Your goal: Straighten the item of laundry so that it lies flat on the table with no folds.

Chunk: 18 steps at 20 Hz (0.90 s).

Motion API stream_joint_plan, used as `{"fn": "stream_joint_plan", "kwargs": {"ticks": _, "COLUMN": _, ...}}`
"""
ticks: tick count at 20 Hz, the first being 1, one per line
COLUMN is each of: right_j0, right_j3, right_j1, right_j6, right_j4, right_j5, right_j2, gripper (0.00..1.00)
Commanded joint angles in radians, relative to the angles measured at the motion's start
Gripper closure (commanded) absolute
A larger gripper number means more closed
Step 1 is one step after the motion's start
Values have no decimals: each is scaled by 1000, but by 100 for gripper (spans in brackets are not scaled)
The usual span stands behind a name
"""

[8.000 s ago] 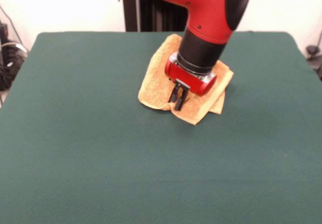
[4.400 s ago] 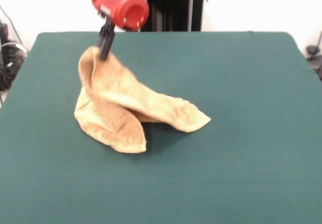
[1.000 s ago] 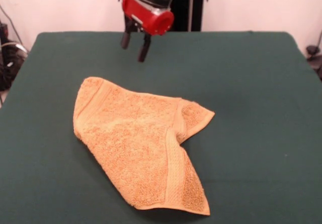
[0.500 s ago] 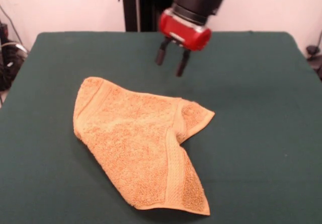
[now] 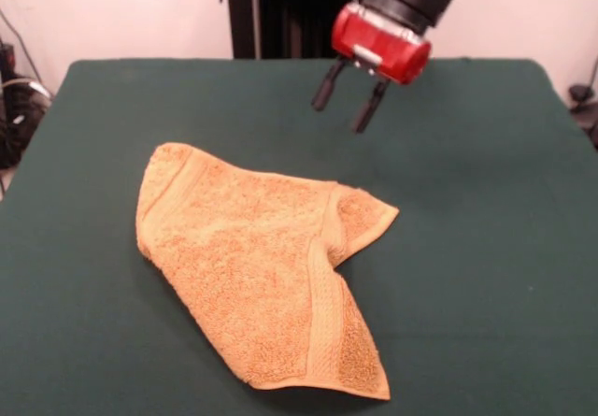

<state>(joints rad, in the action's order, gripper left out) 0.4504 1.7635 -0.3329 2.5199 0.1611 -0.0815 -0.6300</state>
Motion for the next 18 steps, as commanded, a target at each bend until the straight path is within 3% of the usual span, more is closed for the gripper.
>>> {"fn": "stream_joint_plan", "kwargs": {"ticks": 1, "right_j0": -32, "right_j3": -70, "right_j1": -47, "right_j6": 64, "right_j4": 29, "right_j5": 26, "right_j2": -99, "gripper": 0}}
{"fn": "stream_joint_plan", "kwargs": {"ticks": 8, "right_j0": -121, "right_j3": -119, "right_j1": -88, "right_j6": 27, "right_j4": -55, "right_j5": -64, "right_j2": -31, "gripper": 0}}
{"fn": "stream_joint_plan", "kwargs": {"ticks": 10, "right_j0": -172, "right_j3": -137, "right_j1": -86, "right_j6": 53, "right_j4": -90, "right_j5": -169, "right_j2": 49, "gripper": 0}}
{"fn": "stream_joint_plan", "kwargs": {"ticks": 13, "right_j0": -199, "right_j3": -175, "right_j1": -45, "right_j6": 74, "right_j4": -109, "right_j5": -283, "right_j2": 86, "gripper": 0}}
{"fn": "stream_joint_plan", "kwargs": {"ticks": 18, "right_j0": -240, "right_j3": -208, "right_j1": -48, "right_j6": 32, "right_j4": -190, "right_j5": -243, "right_j2": 161, "gripper": 0}}
